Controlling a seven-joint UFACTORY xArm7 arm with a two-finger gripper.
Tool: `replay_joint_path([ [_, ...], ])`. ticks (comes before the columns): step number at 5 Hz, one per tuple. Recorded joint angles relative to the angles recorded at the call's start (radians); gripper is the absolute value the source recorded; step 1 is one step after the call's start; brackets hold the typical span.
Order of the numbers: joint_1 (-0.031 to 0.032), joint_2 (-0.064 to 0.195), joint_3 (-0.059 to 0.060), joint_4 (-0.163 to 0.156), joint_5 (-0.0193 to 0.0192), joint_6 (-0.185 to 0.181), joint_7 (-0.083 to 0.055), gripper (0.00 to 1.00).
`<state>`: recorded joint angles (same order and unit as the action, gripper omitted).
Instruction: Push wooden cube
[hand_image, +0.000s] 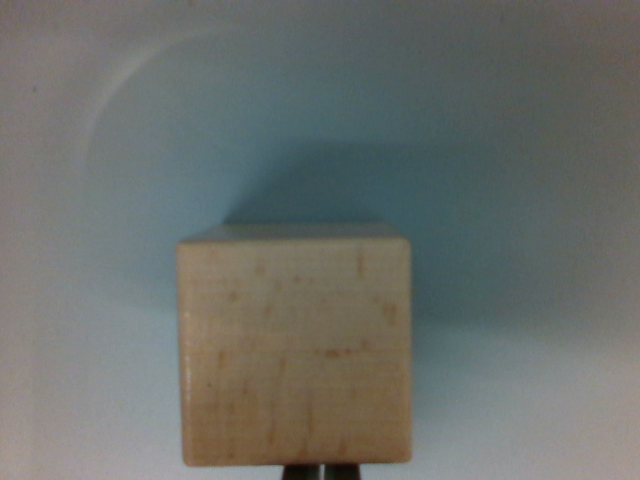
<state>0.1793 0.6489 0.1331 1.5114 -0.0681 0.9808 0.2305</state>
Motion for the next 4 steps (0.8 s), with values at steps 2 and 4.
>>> replay_joint_path([
  [2, -0.0003, 0.019, -0.002, 0.031, -0.0015, 0.012, -0.003, 1.0],
  [4, -0.0006, 0.035, -0.004, 0.058, -0.0028, 0.023, -0.006, 1.0],
])
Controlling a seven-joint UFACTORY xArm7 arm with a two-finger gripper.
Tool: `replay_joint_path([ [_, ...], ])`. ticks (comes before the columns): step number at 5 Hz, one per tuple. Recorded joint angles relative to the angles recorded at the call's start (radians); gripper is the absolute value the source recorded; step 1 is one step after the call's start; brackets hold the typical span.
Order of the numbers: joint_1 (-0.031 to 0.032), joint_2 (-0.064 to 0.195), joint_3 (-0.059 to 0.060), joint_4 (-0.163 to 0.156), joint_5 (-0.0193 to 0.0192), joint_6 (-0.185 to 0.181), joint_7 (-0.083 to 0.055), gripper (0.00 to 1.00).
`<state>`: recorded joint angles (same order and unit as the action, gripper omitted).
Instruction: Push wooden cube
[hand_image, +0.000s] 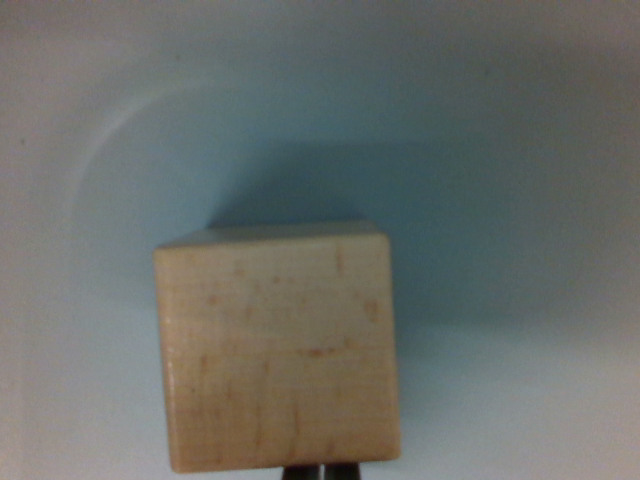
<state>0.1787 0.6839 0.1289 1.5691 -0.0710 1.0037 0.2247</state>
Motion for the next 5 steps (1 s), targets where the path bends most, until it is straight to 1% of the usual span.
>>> replay_joint_path([
  [1, 0.0, 0.0, 0.0, 0.0, 0.0, 0.0, 0.0, 1.0],
  [2, -0.0002, 0.012, -0.001, 0.019, -0.0009, 0.008, -0.002, 1.0],
  [5, -0.0003, 0.017, -0.002, 0.028, -0.0014, 0.011, -0.003, 1.0],
])
